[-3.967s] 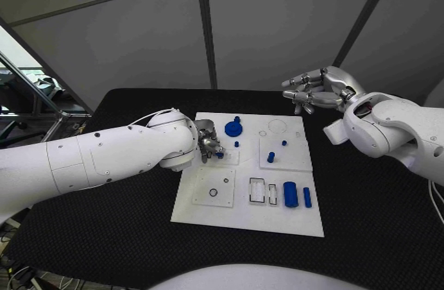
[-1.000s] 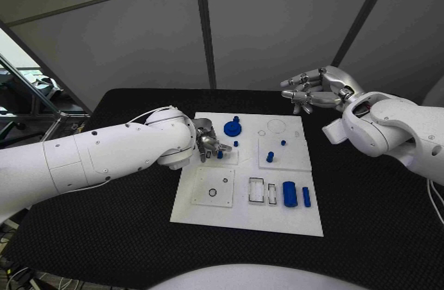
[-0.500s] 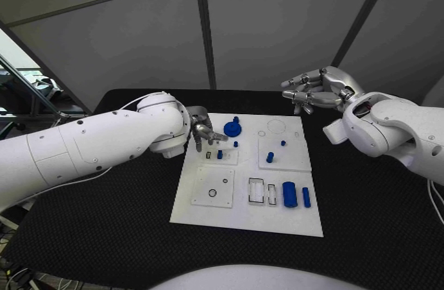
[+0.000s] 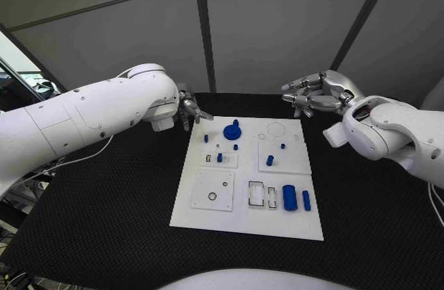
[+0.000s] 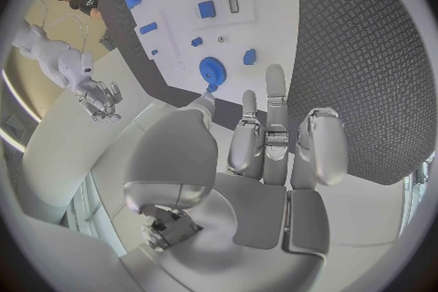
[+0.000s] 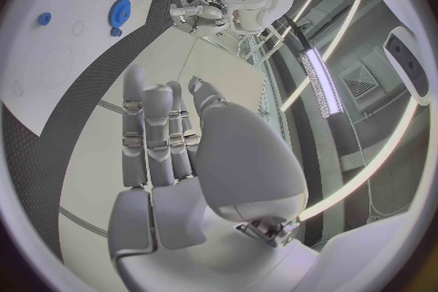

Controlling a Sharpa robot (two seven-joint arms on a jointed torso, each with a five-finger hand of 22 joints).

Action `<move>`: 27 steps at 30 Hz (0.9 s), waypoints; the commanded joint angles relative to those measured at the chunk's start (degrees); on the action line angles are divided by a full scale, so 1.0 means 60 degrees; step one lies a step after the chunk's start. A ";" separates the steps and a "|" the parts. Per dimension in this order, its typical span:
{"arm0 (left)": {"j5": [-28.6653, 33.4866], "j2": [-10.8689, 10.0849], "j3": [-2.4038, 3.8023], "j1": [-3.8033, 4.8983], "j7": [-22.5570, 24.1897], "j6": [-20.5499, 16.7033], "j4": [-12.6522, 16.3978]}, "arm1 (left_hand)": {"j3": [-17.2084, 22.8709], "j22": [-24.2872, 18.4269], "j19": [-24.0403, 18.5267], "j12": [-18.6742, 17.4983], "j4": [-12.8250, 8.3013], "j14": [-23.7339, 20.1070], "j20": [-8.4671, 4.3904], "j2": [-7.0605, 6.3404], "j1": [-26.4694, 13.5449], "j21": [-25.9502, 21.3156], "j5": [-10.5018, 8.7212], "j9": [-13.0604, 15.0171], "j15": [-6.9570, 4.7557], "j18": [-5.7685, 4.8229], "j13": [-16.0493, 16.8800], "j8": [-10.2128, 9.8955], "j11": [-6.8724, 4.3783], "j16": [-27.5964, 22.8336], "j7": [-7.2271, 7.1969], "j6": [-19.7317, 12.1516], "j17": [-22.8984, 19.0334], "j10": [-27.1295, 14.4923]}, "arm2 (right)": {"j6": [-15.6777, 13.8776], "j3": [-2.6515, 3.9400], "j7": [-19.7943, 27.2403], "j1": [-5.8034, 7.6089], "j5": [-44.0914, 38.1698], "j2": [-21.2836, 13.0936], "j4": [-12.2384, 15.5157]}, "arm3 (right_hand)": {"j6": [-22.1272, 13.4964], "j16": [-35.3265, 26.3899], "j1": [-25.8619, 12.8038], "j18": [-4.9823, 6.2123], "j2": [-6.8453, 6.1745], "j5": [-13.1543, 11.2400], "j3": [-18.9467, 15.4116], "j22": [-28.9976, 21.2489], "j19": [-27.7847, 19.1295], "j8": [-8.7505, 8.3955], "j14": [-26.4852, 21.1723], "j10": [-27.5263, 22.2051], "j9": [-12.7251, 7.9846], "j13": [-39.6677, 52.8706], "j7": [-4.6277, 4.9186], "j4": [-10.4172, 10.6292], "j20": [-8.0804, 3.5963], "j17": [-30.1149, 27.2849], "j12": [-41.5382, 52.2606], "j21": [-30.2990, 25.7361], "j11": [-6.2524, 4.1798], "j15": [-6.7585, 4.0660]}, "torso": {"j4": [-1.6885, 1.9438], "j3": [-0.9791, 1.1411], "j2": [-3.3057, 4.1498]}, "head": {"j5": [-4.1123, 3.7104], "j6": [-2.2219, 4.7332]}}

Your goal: Assemble the parts on the task board

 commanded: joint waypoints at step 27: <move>-0.0071 0.1299 -0.0523 -0.0187 0.0632 0.1375 -0.1925 | -0.0664 0.1063 0.0365 0.0305 -0.0091 0.0167 -0.0051 0.0303 0.0135 0.0363 -0.0011 -0.0271 -0.0033 -0.0035 0.1003 -0.0056 -0.0058 0.0062 -0.0056 0.0092 0.0021 0.0290 | 0.0044 0.0005 0.0136 0.0019 -0.0018 0.0102 -0.0006 | -0.0099 -0.0068 -0.0052 0.0050 0.0003 0.0139 0.0022 -0.0028 0.0089 0.0059 0.0070 -0.0037 -0.0006 -0.0023 0.0005 0.0047 0.0018 0.0031 0.0003 -0.0055 0.0001 -0.0021 | 0.0012 0.0000 -0.0010 | 0.0020 -0.0065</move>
